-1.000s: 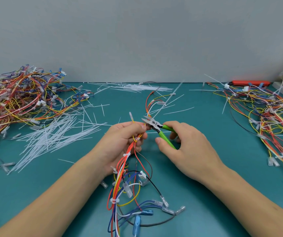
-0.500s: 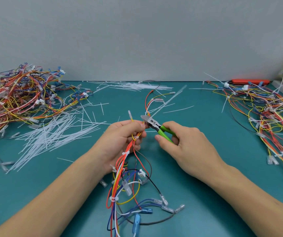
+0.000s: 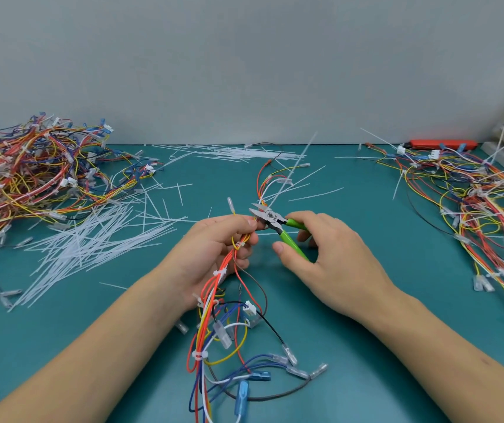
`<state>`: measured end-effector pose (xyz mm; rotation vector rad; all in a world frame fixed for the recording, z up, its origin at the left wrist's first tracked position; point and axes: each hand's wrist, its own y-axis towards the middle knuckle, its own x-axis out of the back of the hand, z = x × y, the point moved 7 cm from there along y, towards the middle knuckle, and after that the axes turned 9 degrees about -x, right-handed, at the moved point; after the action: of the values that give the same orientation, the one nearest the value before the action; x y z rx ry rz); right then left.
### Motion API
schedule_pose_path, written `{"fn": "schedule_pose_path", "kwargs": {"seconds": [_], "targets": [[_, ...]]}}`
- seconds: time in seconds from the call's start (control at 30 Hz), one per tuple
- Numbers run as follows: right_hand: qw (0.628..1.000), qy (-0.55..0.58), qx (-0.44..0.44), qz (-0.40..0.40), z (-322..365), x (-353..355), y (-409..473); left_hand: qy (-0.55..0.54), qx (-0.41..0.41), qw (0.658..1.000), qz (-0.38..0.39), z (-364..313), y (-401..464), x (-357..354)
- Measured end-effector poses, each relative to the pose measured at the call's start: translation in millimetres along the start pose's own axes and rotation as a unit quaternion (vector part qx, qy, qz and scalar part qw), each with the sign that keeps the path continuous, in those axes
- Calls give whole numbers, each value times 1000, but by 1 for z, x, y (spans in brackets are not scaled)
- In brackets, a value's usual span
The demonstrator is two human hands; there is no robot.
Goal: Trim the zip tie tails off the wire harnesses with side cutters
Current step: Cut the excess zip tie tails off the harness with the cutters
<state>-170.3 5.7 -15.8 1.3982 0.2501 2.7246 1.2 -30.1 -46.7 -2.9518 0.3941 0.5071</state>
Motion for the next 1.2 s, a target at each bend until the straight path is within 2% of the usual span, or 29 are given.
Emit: {"fn": "schedule_pose_path", "kwargs": {"seconds": [0.47, 1.2], "targets": [[1000, 2, 4, -3, -3, 3, 4, -7, 14, 1000, 0, 0, 0, -1], [1000, 10, 13, -23, -5, 0, 2, 18, -9, 1000, -1, 1, 1, 1]]}}
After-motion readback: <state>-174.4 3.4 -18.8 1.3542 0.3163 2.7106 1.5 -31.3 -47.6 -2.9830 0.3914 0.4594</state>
